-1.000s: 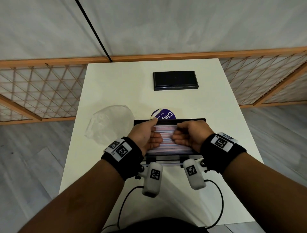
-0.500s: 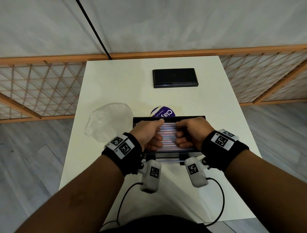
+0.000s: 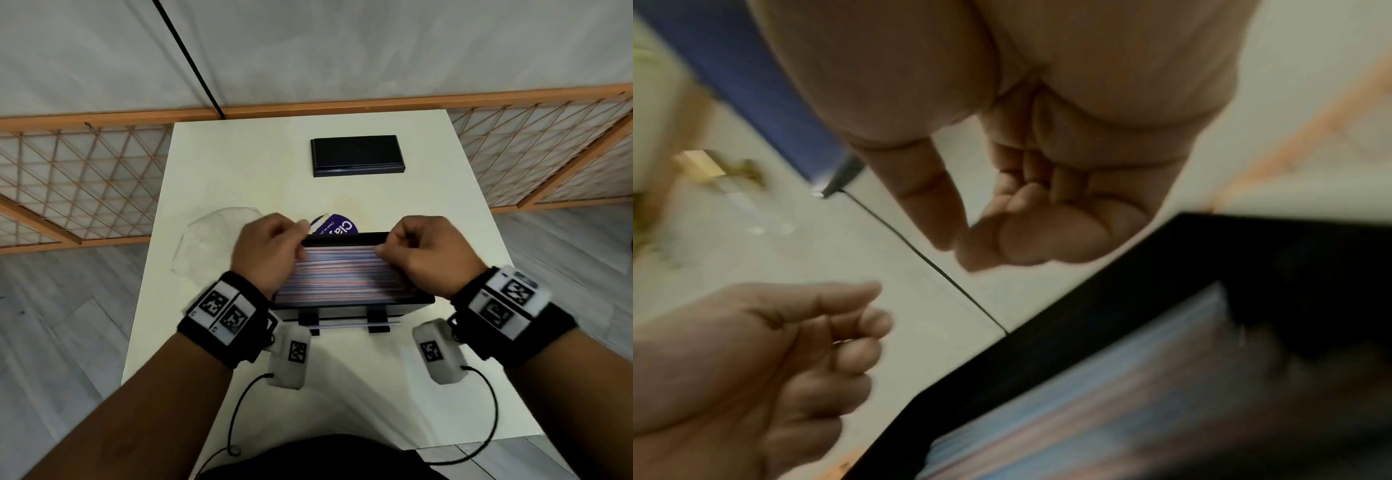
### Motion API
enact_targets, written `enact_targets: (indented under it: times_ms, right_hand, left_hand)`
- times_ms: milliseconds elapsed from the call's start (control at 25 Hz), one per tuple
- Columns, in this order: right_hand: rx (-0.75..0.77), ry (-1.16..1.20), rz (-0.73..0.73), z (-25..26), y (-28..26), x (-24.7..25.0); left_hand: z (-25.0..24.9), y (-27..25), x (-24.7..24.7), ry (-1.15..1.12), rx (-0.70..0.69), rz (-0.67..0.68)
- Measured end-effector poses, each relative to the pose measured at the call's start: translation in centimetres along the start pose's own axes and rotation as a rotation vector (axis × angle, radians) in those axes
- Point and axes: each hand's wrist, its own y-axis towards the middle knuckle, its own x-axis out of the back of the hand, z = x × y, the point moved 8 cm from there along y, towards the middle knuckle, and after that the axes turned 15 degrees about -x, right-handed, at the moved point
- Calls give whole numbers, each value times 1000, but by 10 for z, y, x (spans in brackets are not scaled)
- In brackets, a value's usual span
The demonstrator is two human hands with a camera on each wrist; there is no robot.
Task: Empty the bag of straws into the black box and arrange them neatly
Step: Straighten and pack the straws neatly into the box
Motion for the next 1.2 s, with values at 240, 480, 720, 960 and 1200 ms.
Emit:
enact_targets:
  times_ms: [240, 480, 720, 960, 1200]
  right_hand:
    - [-348, 2, -216, -127, -5, 45]
    - [-690, 227, 223, -205, 8, -72]
    - [-683, 435, 123, -202, 11, -85]
    - [-563, 481, 164, -188, -9, -34]
    - [-277, 647, 270, -115, -34, 33]
  left_hand:
    - [54, -21, 50, 80, 140, -261]
    - [47, -25, -12, 211, -29, 44]
    - [52, -29, -12, 95, -10, 39]
    - [71, -22, 0, -181, 128, -58]
    - [70, -17, 5, -336, 177, -107]
